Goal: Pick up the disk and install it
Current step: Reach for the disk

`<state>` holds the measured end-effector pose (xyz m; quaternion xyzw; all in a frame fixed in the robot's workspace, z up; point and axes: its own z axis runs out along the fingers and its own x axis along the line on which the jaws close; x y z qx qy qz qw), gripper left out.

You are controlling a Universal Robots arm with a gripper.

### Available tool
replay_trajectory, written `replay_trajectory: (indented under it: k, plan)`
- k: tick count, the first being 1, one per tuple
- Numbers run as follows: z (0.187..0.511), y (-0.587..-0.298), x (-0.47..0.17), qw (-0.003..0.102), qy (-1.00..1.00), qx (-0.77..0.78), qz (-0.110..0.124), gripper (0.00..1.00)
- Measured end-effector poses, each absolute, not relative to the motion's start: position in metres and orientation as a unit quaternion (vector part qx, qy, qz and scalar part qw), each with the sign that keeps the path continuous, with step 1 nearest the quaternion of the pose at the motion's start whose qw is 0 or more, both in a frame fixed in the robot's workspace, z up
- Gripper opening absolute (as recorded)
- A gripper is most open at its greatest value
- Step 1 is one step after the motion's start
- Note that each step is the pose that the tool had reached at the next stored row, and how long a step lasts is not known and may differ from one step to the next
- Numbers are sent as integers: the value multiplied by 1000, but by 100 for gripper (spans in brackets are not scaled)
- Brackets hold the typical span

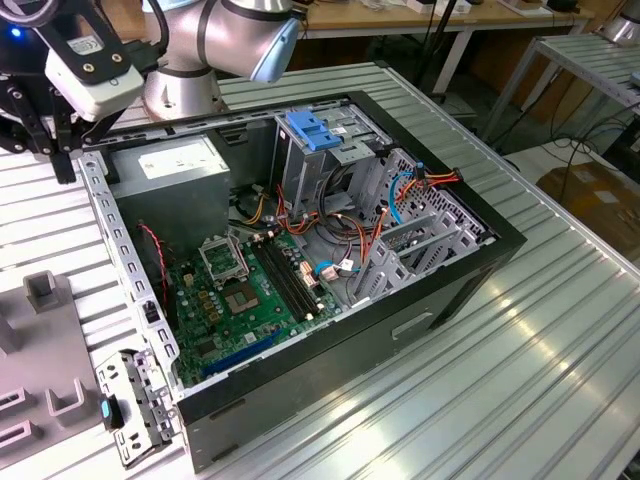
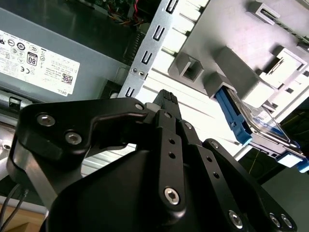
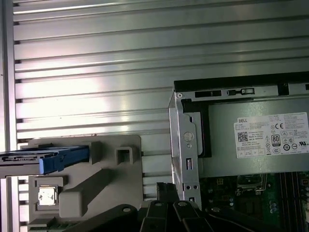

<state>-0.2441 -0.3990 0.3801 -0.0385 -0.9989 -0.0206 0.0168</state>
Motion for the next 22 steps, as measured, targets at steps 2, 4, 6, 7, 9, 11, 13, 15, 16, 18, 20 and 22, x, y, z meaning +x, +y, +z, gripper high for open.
replay_trajectory:
  k: [2, 4, 6, 7, 9, 11, 13, 15, 16, 18, 20, 22]
  plan:
    - [380, -399, -247, 18, -999, -39, -21, 11]
    - [380, -399, -252, 18, -999, -39, -20, 11]
    - [379, -399, -260, 19, -999, -39, -20, 11]
    - [379, -398, -262, 19, -999, -38, -20, 11]
    - [379, -396, -270, 19, -999, -39, -21, 11]
    - [379, -393, -278, 19, -999, -38, -21, 11]
    - [378, -388, -287, 19, -999, -39, -21, 11]
    - [377, -382, -293, 19, -999, -38, -20, 11]
    - [377, -379, -296, 19, -999, -39, -21, 11]
    - [376, -375, -303, 19, -999, -39, -20, 11]
    - [376, -373, -313, 18, -999, -39, -21, 11]
    - [376, -372, -319, 18, -999, -39, -21, 11]
